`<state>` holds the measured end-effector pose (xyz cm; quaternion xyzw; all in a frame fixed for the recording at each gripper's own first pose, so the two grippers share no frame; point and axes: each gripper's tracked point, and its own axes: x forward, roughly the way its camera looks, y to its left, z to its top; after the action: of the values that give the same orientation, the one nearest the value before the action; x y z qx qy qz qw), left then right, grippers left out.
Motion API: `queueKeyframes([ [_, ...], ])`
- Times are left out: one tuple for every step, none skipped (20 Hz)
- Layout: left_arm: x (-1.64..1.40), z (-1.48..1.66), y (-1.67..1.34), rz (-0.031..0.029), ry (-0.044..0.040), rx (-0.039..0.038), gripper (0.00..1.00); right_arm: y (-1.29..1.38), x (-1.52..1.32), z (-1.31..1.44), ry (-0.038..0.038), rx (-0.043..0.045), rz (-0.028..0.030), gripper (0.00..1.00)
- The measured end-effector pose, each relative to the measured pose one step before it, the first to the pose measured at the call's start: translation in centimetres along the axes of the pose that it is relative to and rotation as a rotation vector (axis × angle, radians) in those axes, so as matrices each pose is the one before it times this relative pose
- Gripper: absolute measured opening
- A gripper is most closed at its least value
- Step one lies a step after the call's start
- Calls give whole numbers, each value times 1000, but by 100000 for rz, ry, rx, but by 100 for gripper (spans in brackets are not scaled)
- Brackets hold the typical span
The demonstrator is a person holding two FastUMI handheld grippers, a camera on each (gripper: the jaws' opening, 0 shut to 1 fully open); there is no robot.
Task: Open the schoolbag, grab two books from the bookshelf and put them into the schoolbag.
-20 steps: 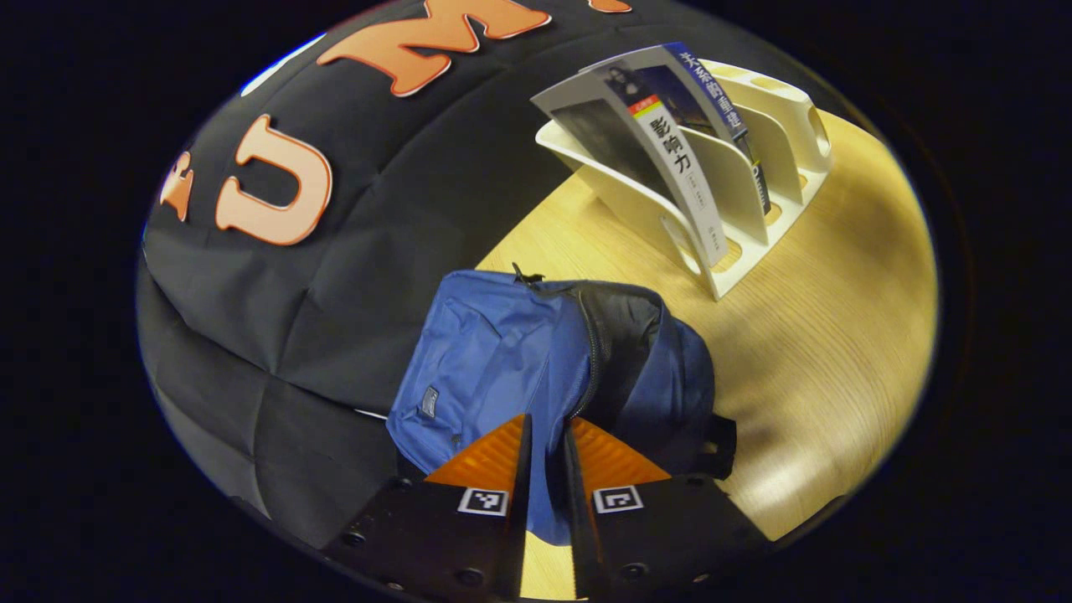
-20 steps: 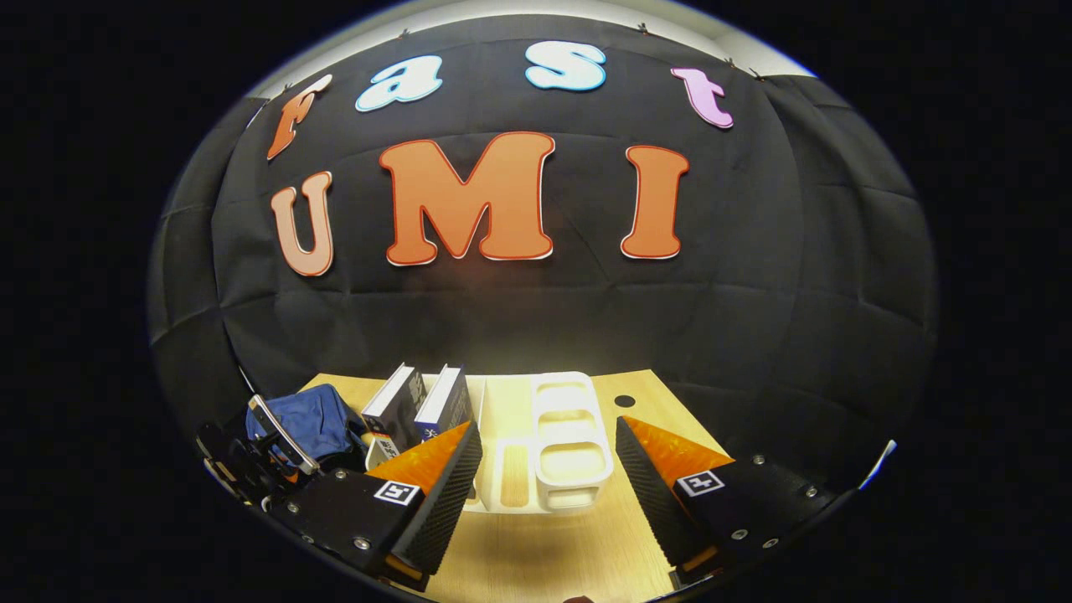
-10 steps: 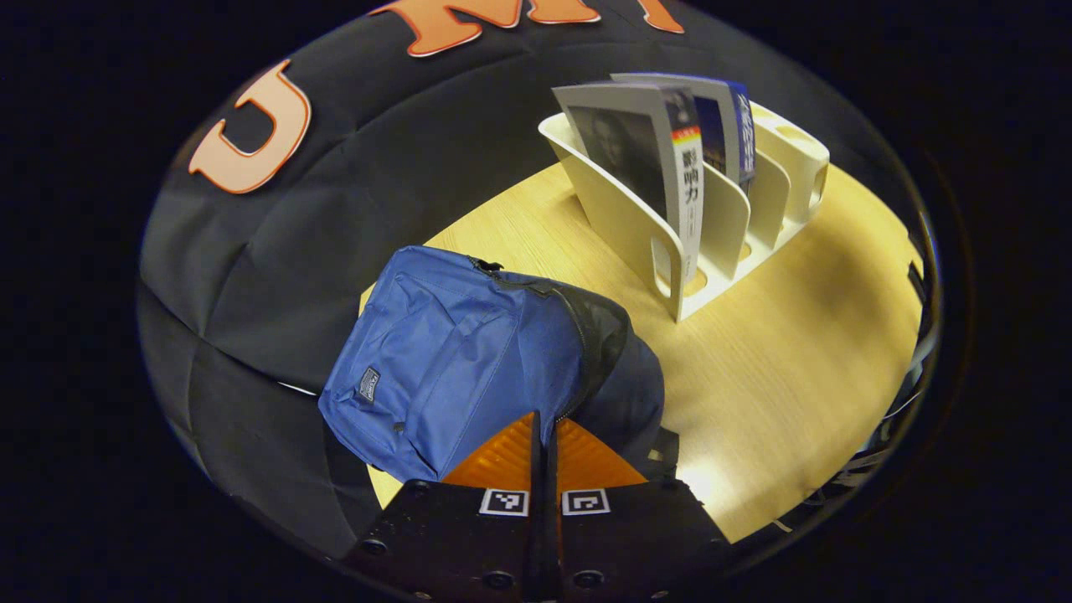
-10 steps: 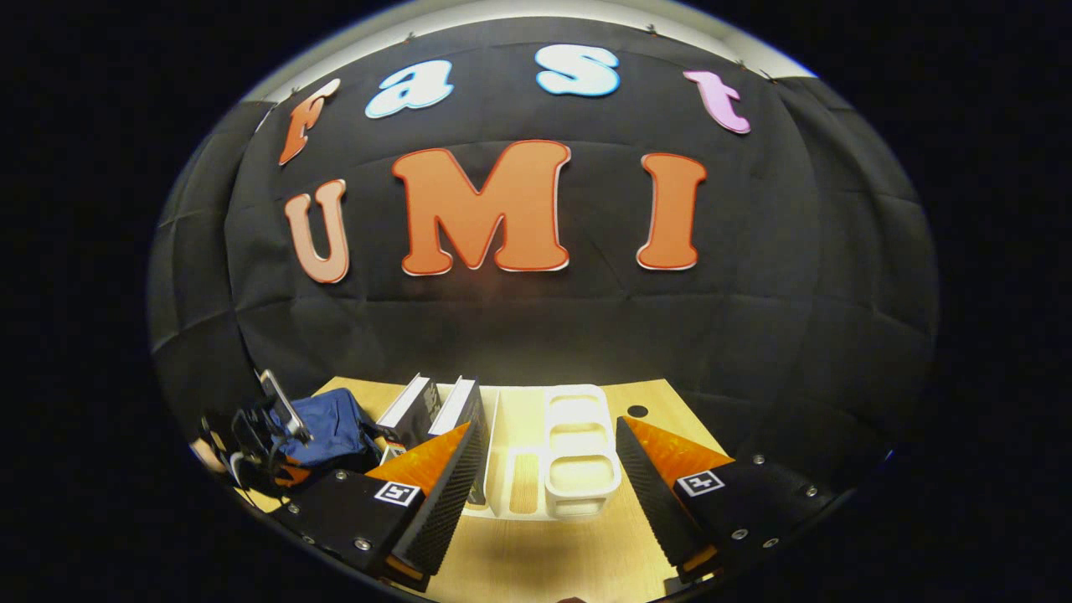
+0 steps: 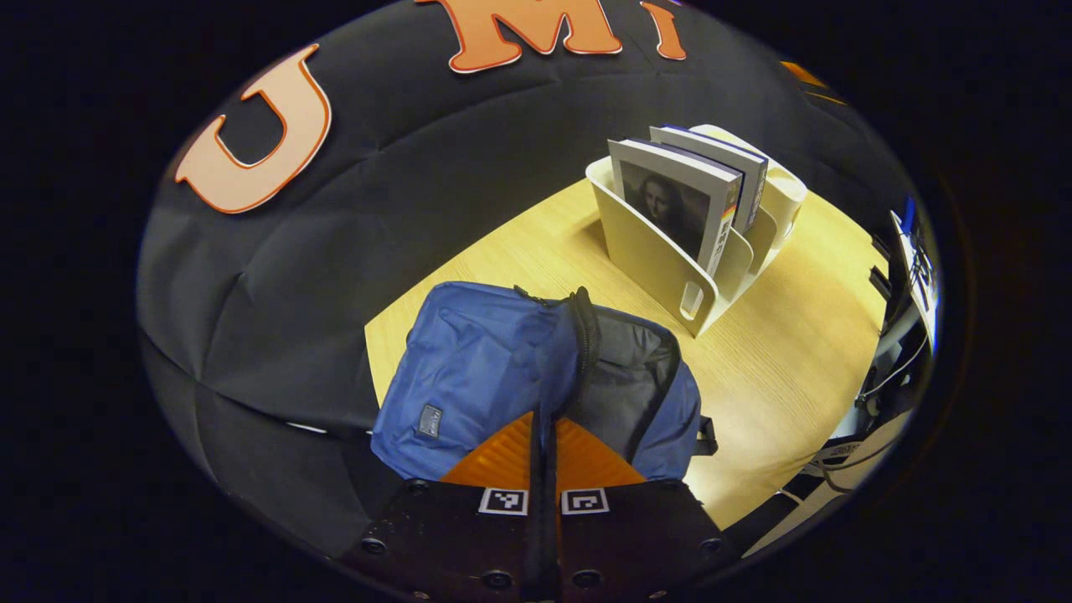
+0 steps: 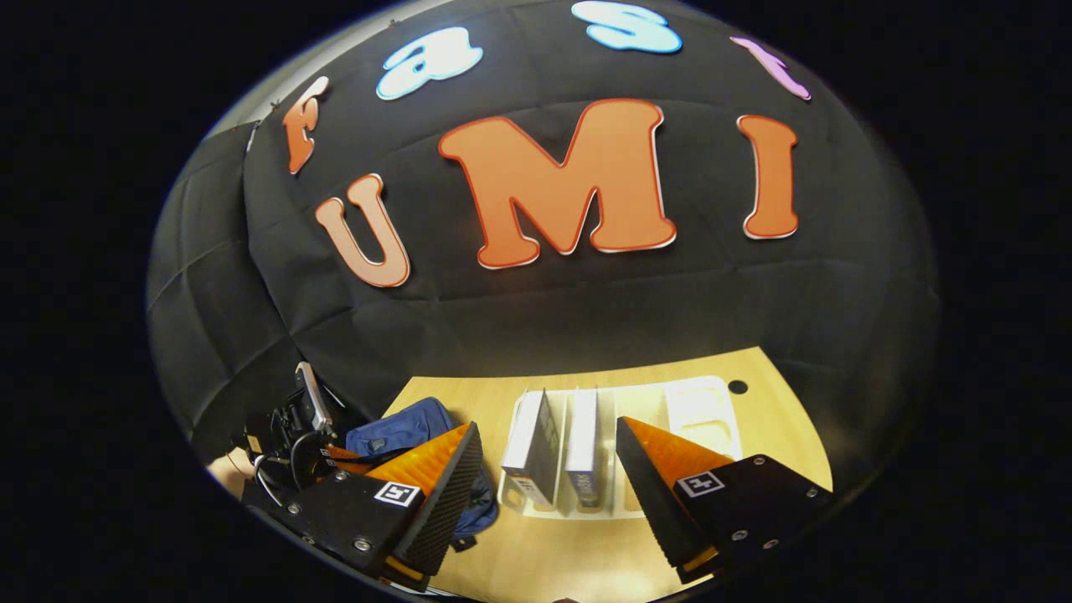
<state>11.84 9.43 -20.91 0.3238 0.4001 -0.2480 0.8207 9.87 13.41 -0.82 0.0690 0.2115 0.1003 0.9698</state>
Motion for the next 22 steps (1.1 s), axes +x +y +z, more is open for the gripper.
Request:
queueKeyframes([
  [159, 102, 950, -1356, -1298, 743, 1, 934, 1266, 130, 4614, 3006, -708, 95],
  [219, 159, 865, -1603, -1082, 708, 1, 767, 1431, -33, 4635, 1857, -1177, 95],
  [197, 184, 916, -980, -1759, 712, 0, 150, 1467, 21, 4356, 425, -2941, 95],
  [48, 296, 981, -613, -1951, 767, 0, 94, 1331, -192, 4577, -880, -2659, 95],
  [-43, -62, 775, -340, -1554, 235, 1, 412, 1585, -479, 5227, -977, -2590, 95],
  [107, 147, 562, -933, -1451, -260, 0, 454, 1625, -703, 5904, -1419, -1573, 95],
  [227, -42, 514, -1422, -1066, -450, 1, 580, 1388, -511, 5284, -1479, -1257, 95],
  [257, -38, 427, -1043, -729, -534, 0, 570, 1078, -439, 4474, -346, 96, 96],
  [247, -50, 495, -1135, -686, -265, 1, -59, 480, -493, 3676, 703, 502, 96],
  [367, -23, 201, -885, -599, 97, 1, 58, 805, 186, 2248, 1017, -734, 96],
  [245, -166, 230, -808, -324, 267, 0, -178, 933, 86, 1644, -192, -2867, 96],
  [185, -85, 208, -954, -484, 160, 0, -191, 920, -189, 1953, -918, -2271, 96],
  [254, -94, 103, -933, -185, 41, 0, 46, 1107, -345, 2533, -713, -1797, 96],
  [213, -30, 93, -834, -233, 132, 1, -202, 941, -381, 2238, -774, -1726, 96],
  [95, -57, 226, -719, -371, 38, 1, -373, 903, -263, 1470, -539, -2110, 96],
  [64, -78, 82, -650, -264, -99, 0, -367, 639, -52, 1286, -218, -1624, 96],
  [-159, -146, 106, -755, -157, -45, 1, -52, 612, -117, 1231, 45, -947, 96],
  [-49, 26, -14, -549, -149, 174, 0, 72, 500, -88, 1369, -201, -185, 96],
  [-5, -20, 88, -172, -154, 407, 0, 48, 400, -129, 984, -589, -330, 96],
  [45, 73, 17, -77, 40, 445, 1, 30, 451, -36, 1013, -873, -289, 96],
  [-111, 9, 38, -121, -88, 316, 1, 8, 600, -205, 860, -987, -609, 96],
  [-114, -18, 15, -115, -6, 174, 1, 23, 466, -148, 830, -991, -591, 96],
])
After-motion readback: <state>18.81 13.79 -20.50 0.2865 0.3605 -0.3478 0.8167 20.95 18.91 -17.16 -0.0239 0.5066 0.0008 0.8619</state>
